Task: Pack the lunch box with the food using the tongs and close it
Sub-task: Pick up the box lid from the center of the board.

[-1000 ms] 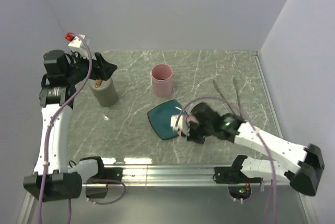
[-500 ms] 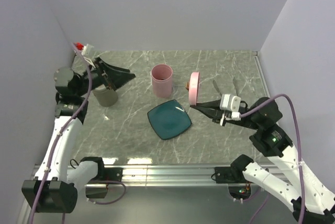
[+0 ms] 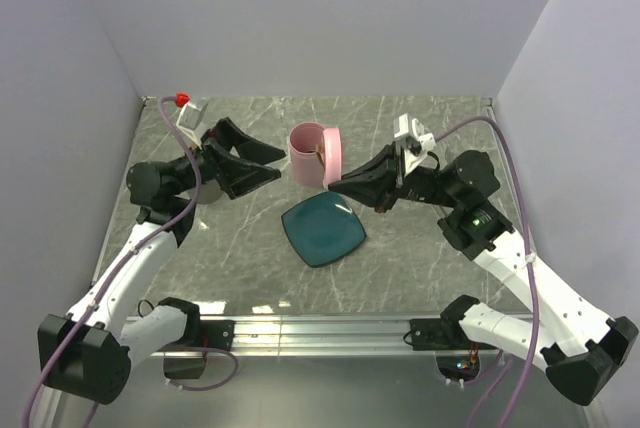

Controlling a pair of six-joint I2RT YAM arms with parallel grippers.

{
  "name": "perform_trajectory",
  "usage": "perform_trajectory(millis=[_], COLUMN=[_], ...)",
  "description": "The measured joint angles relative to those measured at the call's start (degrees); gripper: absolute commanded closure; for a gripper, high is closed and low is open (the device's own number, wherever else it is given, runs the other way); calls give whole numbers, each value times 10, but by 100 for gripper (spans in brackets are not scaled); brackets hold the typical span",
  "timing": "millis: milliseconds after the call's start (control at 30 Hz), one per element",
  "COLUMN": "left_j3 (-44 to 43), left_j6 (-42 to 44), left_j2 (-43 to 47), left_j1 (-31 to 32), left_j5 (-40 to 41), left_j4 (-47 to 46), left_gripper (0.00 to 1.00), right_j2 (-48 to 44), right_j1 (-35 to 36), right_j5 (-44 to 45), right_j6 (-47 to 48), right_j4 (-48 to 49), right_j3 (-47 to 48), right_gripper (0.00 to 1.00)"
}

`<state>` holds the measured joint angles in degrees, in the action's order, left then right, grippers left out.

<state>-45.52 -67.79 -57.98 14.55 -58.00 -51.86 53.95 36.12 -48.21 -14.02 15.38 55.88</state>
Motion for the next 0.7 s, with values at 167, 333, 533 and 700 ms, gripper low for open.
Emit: perform_trajectory(millis=[167, 333, 533, 700], left_j3=[2, -5, -28, -50], left_j6=[-17, -21, -17, 1], left_j2=[-30, -43, -45, -49], left_j1=[36, 63, 67, 76], left_j5=[21, 34, 55, 76], left_j4=[-36, -45, -41, -7], left_gripper=[21, 24, 29, 38], right_j2=[22, 44, 56, 59], right_j1=[0, 0, 12, 24], right_j5=[-6, -10, -10, -10], right_j6=[-82, -127, -151, -158], right_j4=[70, 107, 116, 127], right_j3=[18, 21, 22, 23], right_gripper=[100, 100, 100, 100])
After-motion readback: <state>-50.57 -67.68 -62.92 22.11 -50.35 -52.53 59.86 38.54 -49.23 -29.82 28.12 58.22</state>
